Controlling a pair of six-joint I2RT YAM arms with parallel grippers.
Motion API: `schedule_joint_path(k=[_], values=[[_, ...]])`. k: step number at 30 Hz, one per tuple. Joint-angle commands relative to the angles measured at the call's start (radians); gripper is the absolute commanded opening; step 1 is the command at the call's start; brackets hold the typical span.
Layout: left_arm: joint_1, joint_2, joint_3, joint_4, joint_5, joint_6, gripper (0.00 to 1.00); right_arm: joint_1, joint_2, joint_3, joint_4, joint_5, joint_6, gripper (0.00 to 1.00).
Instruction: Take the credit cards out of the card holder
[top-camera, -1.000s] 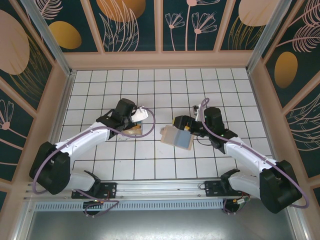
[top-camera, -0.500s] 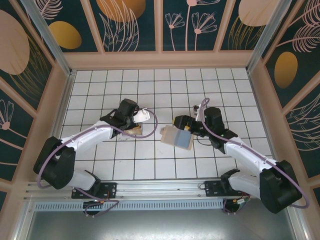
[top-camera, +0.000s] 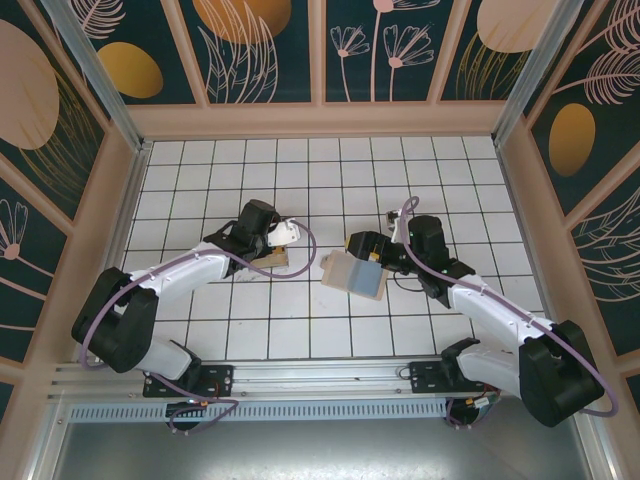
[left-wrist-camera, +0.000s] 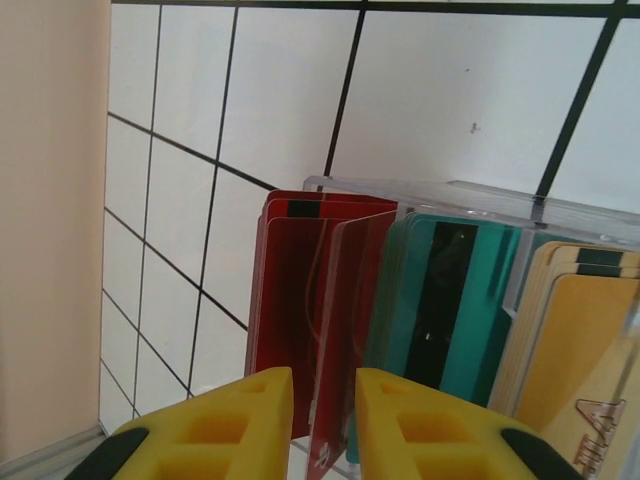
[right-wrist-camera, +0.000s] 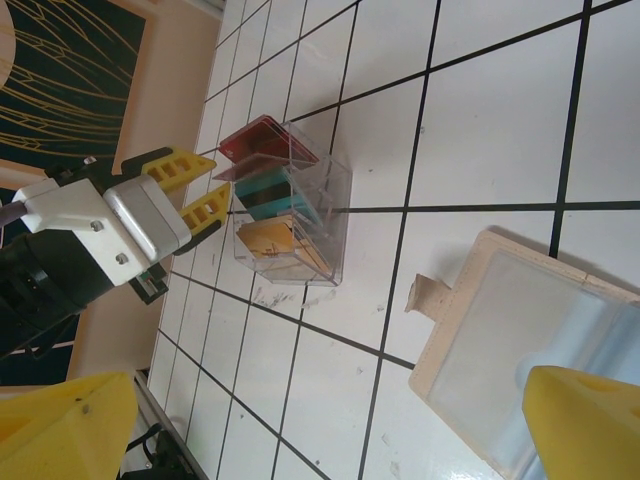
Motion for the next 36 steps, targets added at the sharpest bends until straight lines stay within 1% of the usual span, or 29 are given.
schedule_joint_path(k=[1,5,9,11,17,19,24,25,26,27,28,29,30,33,36], values=[[0.013,0.009,-0.016,0.064,-0.025,0.001,0.24,-0.004,-0.022,-0.018,0.036,0.001,-0.004,0.99],[0.03,0.012,-0.016,0.085,-0.016,-0.019,0.24,-0.004,-0.025,-0.023,0.039,0.0,0.002,0.99],[0.035,0.026,-0.024,0.146,-0.05,-0.021,0.25,-0.003,-0.033,-0.026,0.04,0.001,0.005,0.99],[0.045,0.041,-0.011,0.155,-0.051,-0.037,0.25,-0.002,-0.034,-0.027,0.039,0.001,0.007,0.99],[0.05,0.066,0.026,0.147,-0.042,-0.08,0.25,-0.003,-0.044,-0.035,0.036,0.001,0.008,0.99],[0.05,0.051,0.043,0.118,-0.019,-0.1,0.25,-0.002,-0.055,-0.039,0.033,0.005,0.007,0.99],[0.049,-0.018,0.071,0.067,0.026,-0.174,0.3,-0.003,-0.067,-0.046,0.02,0.023,0.007,0.99],[0.05,-0.037,0.074,0.06,0.032,-0.195,0.35,-0.004,-0.068,-0.046,0.014,0.03,0.005,0.99],[0.049,-0.056,0.077,0.053,0.036,-0.218,0.44,-0.004,-0.068,-0.043,0.009,0.039,0.002,0.99],[0.049,-0.073,0.079,0.048,0.041,-0.24,0.56,-0.004,-0.068,-0.041,0.004,0.049,0.0,0.99],[0.05,-0.092,0.081,0.044,0.042,-0.265,0.75,-0.005,-0.069,-0.036,-0.005,0.062,-0.002,0.99],[0.049,-0.11,0.082,0.041,0.041,-0.292,0.89,-0.005,-0.07,-0.032,-0.017,0.08,-0.008,0.99],[0.049,-0.125,0.083,0.04,0.034,-0.322,0.98,-0.007,-0.072,-0.025,-0.028,0.094,-0.014,0.99],[0.049,-0.171,0.078,0.045,-0.003,-0.445,0.98,-0.009,-0.078,0.0,-0.075,0.158,-0.035,0.99],[0.05,-0.228,0.063,0.049,-0.031,-0.608,0.99,-0.01,-0.08,0.028,-0.125,0.238,-0.059,0.99]])
